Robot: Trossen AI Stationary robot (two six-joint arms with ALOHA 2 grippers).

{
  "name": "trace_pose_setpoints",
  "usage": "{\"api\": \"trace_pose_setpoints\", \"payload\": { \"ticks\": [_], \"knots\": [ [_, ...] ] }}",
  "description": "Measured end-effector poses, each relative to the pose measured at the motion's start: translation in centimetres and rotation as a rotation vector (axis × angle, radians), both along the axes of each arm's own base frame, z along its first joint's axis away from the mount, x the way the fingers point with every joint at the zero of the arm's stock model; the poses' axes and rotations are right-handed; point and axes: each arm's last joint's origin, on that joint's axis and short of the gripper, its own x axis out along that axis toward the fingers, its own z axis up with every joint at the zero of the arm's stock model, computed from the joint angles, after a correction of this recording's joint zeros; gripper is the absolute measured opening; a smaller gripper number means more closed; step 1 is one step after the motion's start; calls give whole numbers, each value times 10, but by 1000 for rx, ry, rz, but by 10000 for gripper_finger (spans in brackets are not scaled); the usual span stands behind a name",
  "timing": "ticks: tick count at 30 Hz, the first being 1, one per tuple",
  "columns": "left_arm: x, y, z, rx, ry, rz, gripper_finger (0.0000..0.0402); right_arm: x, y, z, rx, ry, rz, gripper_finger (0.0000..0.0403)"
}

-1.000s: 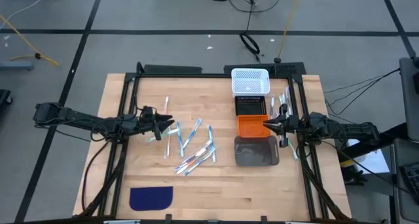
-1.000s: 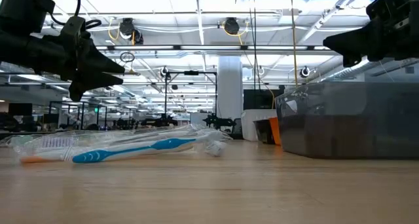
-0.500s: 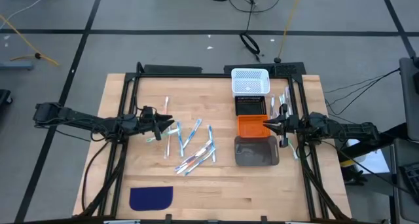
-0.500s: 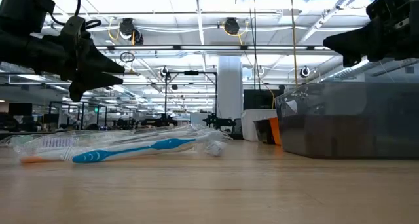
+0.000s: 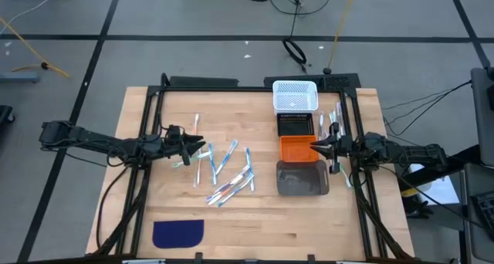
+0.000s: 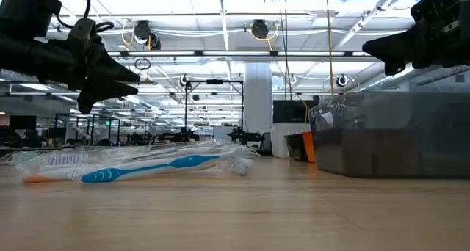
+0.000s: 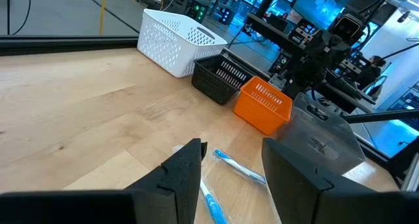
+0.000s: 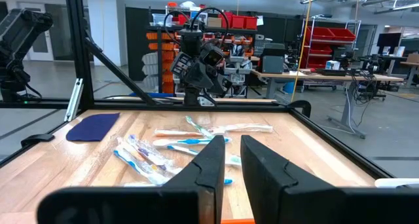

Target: Pick & Place Toothbrushes

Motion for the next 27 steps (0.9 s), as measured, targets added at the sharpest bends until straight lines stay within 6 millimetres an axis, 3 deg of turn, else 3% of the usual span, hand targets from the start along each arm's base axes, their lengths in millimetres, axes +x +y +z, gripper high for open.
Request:
{"api": "trace_pose_setpoints", "payload": {
  "ticks": [11, 27],
  "knots": [
    [0, 0, 0, 0, -1, 0, 161, 0, 0, 1, 12, -10, 1, 45],
    [0, 2, 4, 0, -39, 70, 161, 0, -1, 4, 307, -62, -7, 45]
  ]
}}
